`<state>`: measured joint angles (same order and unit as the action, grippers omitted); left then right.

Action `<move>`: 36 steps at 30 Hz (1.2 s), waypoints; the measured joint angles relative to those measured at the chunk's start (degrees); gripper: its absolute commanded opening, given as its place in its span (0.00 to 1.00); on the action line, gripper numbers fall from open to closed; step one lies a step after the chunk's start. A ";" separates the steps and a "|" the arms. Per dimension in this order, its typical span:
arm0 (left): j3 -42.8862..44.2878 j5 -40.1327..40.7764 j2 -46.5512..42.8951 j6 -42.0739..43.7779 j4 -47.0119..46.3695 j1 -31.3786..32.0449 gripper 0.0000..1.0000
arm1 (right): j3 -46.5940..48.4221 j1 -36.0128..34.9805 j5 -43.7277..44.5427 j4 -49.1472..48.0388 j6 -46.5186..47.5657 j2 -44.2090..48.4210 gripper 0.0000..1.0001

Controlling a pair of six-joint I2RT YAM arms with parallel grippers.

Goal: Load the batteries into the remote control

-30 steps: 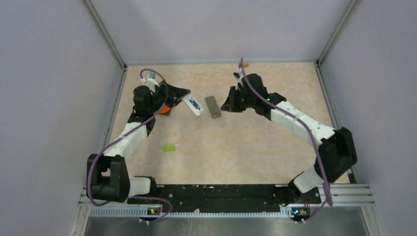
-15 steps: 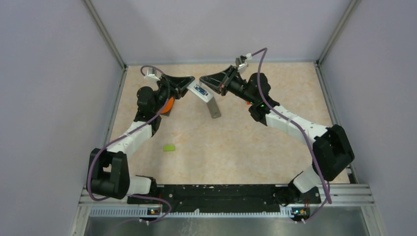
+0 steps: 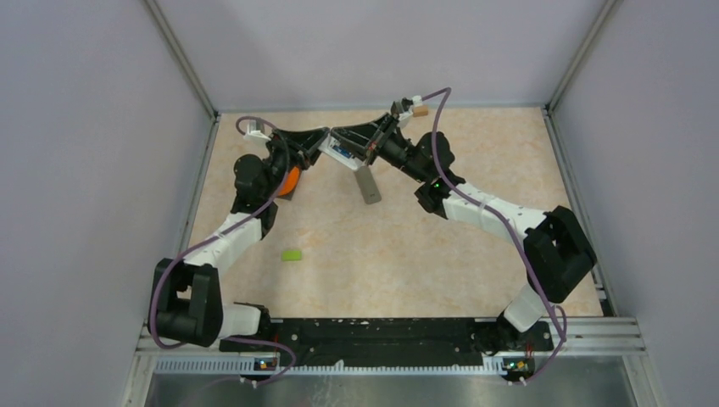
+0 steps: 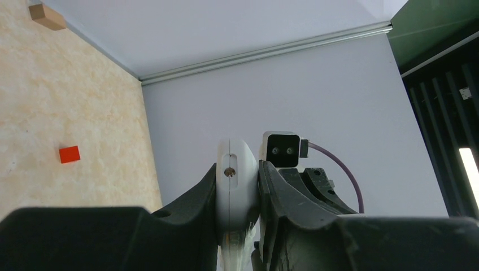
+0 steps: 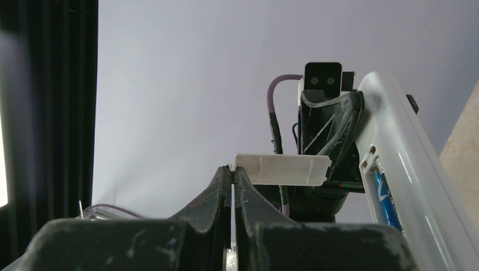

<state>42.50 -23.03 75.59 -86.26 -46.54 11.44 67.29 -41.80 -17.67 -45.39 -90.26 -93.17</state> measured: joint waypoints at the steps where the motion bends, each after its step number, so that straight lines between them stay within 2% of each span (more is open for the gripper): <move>1: -0.11 0.09 -0.17 -0.33 -0.11 0.00 0.00 | 0.00 -0.04 0.37 0.00 0.02 0.00 0.00; 16: -1.01 1.49 -2.49 -2.10 -0.35 0.09 0.00 | 0.00 -0.20 3.17 0.46 3.06 0.00 0.00; 36: -1.16 1.46 -2.49 -2.89 -1.14 0.09 0.00 | 0.00 -0.24 3.30 0.59 2.58 0.00 0.00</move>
<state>41.34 -21.56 73.10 -89.14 -47.68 11.53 67.29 -42.04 -14.37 -44.80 -87.68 -93.17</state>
